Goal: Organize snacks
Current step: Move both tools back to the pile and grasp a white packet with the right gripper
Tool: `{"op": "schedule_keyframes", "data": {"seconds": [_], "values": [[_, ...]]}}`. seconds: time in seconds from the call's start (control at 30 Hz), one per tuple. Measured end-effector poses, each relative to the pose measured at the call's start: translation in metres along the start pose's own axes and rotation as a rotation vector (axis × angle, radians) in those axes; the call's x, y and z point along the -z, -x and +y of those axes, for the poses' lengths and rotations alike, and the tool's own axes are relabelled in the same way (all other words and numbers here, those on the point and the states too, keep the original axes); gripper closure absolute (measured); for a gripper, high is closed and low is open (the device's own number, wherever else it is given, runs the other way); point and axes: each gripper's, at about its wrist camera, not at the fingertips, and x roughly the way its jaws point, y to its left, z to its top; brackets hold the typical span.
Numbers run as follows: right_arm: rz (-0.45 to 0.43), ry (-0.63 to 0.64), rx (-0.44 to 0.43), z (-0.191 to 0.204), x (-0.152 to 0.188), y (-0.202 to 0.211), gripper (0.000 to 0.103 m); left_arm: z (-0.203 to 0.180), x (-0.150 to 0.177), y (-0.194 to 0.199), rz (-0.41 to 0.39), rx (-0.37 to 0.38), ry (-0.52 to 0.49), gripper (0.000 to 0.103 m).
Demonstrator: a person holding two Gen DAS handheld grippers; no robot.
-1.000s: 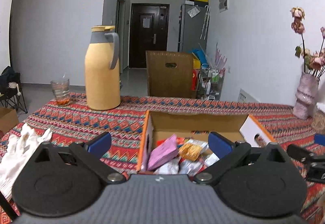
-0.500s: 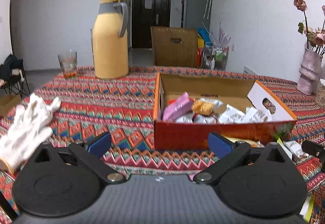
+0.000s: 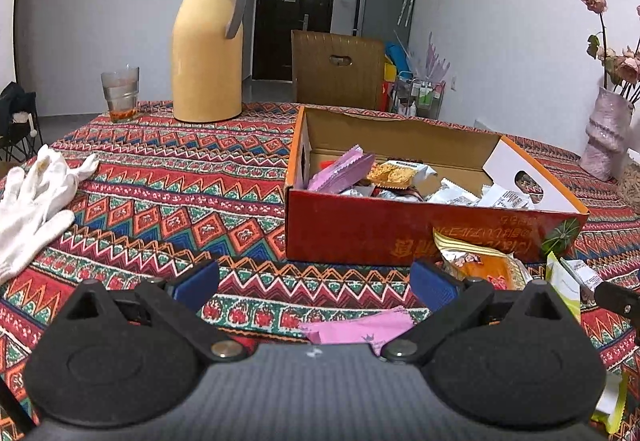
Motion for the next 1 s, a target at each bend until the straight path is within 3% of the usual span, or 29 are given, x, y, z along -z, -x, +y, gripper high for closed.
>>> {"op": "schedule_keyframes", "data": {"seconds": [0.53,0.73,0.87,1.0], "values": [[0.091,-0.021,0.080,-0.037,-0.012,-0.034,0.000,0.003,0.002,-0.010,0.043,0.012,0.032,0.000],[0.170,-0.037,0.046,-0.050,-0.016,-0.071,0.001,0.005,0.003,-0.014,0.061,0.000,0.041,0.000],[0.179,-0.079,0.015,-0.058,-0.017,-0.084,0.001,0.006,0.003,-0.018,0.077,-0.005,0.048,0.000],[0.181,-0.128,-0.017,-0.066,-0.015,-0.088,0.007,0.006,0.004,-0.021,0.089,0.000,0.052,0.000]]}}
